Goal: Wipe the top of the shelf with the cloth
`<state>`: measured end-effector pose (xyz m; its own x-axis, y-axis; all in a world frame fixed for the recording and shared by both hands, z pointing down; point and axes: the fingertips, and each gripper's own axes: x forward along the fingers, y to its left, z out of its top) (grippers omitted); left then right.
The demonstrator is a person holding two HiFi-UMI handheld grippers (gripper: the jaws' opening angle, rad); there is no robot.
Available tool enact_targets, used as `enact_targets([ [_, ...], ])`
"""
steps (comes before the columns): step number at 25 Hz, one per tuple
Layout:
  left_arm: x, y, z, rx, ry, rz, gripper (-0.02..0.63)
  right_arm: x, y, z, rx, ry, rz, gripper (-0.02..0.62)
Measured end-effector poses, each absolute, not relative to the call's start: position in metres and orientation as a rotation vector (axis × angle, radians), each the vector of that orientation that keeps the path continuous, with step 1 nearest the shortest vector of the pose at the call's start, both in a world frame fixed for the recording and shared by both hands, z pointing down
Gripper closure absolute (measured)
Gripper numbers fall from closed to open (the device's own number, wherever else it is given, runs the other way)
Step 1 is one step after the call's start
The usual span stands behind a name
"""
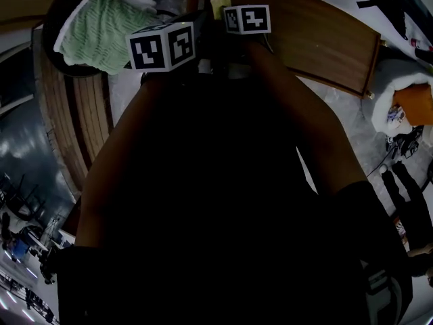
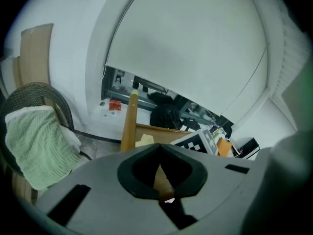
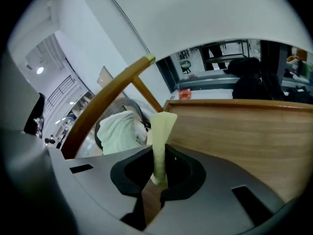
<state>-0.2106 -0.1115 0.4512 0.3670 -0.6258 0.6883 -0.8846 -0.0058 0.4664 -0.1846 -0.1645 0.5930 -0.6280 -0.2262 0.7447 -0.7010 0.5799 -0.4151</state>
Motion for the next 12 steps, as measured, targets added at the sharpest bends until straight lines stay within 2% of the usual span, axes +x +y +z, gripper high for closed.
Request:
enact_targets([
  [8,-0.221,-0.094,0.468,1.717,-1.291,0.389,0.595,-0.207,-0.145,0.625,0.670,-2.092,0.834,0.548],
  [12,-0.212,-0.093,0.473,1.719,-1.271,0.404,0.594,-0.202,-0.145,0.625,0.658,-2.103,0.884,0.548],
])
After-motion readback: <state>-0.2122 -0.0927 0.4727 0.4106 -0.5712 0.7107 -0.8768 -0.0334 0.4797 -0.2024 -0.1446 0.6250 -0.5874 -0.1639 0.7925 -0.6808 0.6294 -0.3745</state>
